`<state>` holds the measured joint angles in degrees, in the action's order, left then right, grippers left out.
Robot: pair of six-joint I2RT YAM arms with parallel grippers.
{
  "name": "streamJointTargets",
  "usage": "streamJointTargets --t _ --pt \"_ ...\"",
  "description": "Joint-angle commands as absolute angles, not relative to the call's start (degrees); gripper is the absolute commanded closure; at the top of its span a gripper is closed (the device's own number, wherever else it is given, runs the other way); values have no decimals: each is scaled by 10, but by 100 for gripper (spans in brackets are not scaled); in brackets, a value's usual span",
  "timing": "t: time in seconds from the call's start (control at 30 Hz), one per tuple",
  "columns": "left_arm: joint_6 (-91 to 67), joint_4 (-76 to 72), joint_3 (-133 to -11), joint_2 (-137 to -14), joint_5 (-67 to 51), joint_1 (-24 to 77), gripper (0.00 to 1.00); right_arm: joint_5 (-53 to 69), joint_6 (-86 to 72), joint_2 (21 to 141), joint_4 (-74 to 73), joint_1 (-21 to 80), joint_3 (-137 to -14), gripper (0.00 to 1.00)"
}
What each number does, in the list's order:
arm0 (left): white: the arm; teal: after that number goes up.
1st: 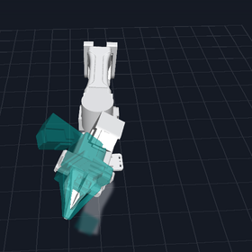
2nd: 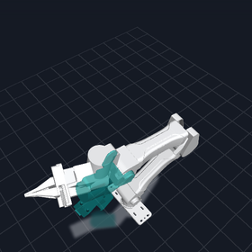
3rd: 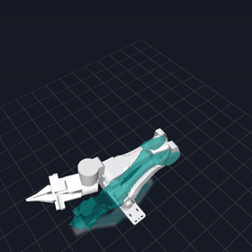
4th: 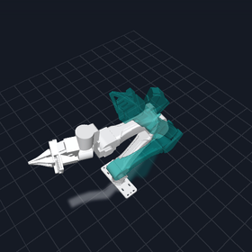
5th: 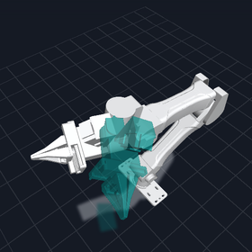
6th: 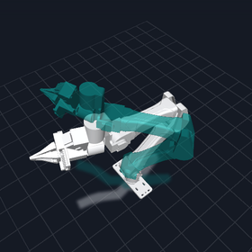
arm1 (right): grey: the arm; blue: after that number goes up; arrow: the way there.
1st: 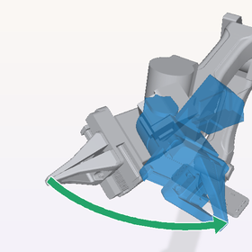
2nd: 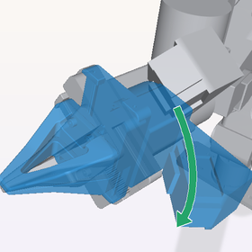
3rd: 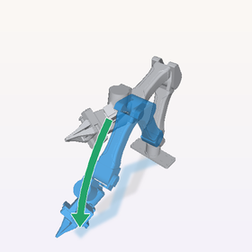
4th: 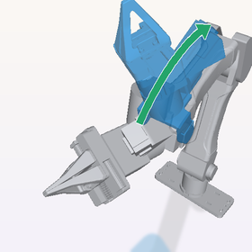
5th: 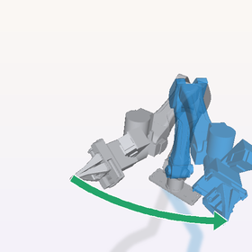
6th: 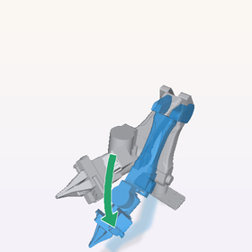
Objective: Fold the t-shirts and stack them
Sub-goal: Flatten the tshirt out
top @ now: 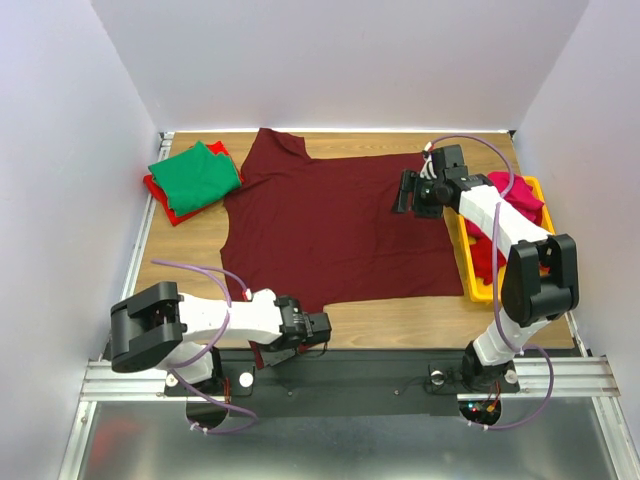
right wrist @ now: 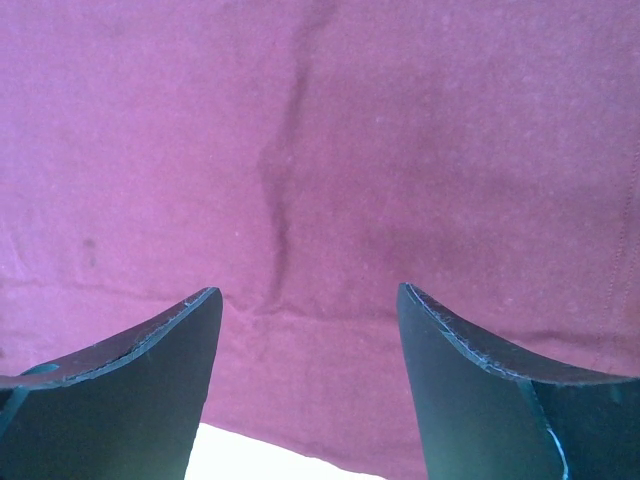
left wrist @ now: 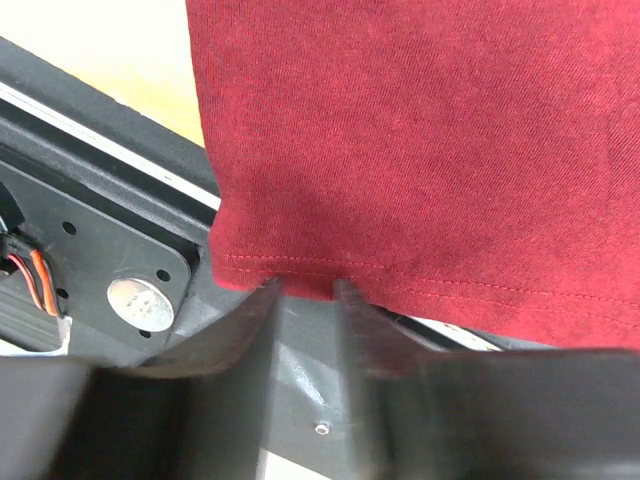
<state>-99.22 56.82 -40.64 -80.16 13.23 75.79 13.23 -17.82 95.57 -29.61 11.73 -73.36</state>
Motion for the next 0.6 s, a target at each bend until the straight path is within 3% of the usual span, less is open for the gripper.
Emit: streamJointTargets --t 0.0,0.13,0.2,0.47,0.57 --pt "-1020 617 -424 -806 163 768 80 147 -181 930 -284 120 -730 24" --pt "-1015 612 -423 -802 164 769 84 142 -179 926 -285 119 -730 24" --pt "-1013 606 -420 -796 163 770 100 142 -179 925 -285 120 -731 24" --pt "-989 642 -480 -774 224 767 100 135 -178 919 -285 120 -731 24" --pt "-957 621 -484 -757 238 723 100 139 -179 923 -285 120 -737 24"
